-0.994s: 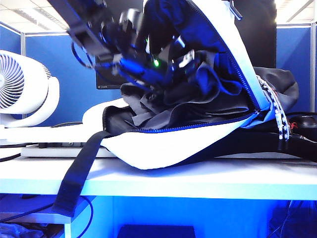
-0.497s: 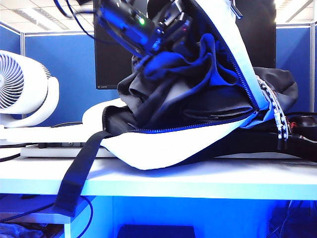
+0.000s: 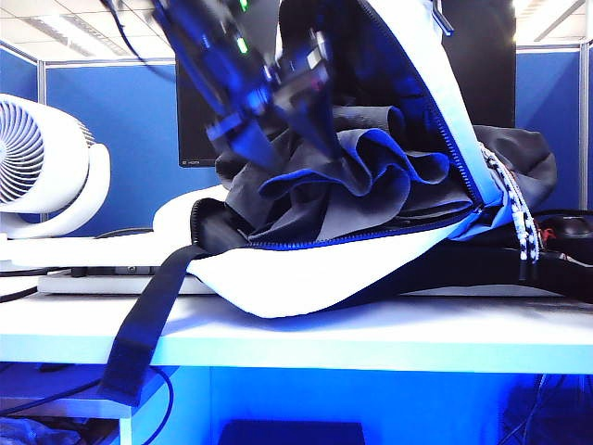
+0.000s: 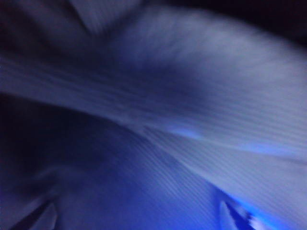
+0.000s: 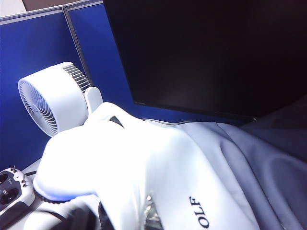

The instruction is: Put the gray clothes into the backpack.

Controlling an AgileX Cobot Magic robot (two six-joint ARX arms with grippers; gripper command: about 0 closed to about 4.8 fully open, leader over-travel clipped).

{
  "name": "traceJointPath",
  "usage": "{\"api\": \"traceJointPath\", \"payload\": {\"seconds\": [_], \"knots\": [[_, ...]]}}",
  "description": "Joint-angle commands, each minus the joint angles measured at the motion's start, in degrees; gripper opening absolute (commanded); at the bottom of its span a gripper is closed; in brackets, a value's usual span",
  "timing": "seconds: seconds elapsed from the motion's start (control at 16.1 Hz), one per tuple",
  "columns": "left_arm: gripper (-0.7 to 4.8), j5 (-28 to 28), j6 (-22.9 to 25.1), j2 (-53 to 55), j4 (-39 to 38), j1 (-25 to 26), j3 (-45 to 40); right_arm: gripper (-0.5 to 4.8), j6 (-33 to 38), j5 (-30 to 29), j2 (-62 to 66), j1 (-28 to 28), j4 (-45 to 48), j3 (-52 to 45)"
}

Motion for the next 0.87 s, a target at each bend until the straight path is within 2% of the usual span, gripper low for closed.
{"api": "traceJointPath", "payload": {"seconds": [0.06,0.25,0.37,0.43,0.5,0.56,0.62,0.75,0.87], "knots": [[4.79,-1.8,1.4,-5.8,-1.4,-0.1,0.3,0.00,-0.1,0.6,-0.4,0.0,3.6,0.7],[4.79,-2.1,1.5,-12.2,-10.2,-0.2,0.3,0.00,1.2,0.2,-0.4,0.0,3.0,0.7],[4.79,-2.1,2.4,-17.1,-17.6,-0.2,0.3,0.00,4.5,-3.0,-0.1,0.0,2.7,0.6],[4.55,-2.3,2.4,-20.1,-20.0,-0.1,0.3,0.00,4.5,-5.9,0.3,0.0,2.9,0.6],[2.57,-3.7,2.5,-23.2,-20.7,-0.1,0.3,0.00,4.9,-9.3,0.9,0.0,2.7,0.6],[1.03,-5.8,3.1,-26.5,-20.3,-0.1,0.3,0.00,6.0,-14.3,2.0,0.3,2.3,0.6],[0.41,-7.3,3.4,-29.6,-18.6,-0.1,0.3,0.00,6.0,-18.9,3.5,0.5,1.6,0.6],[0.41,-9.9,2.4,-35.0,-14.4,-0.1,0.3,0.00,6.0,-24.0,7.4,0.9,-0.8,0.6],[0.42,-13.5,1.9,-38.9,-11.5,-0.1,0.3,0.00,6.0,-25.7,11.6,0.9,-4.7,0.6]]}}
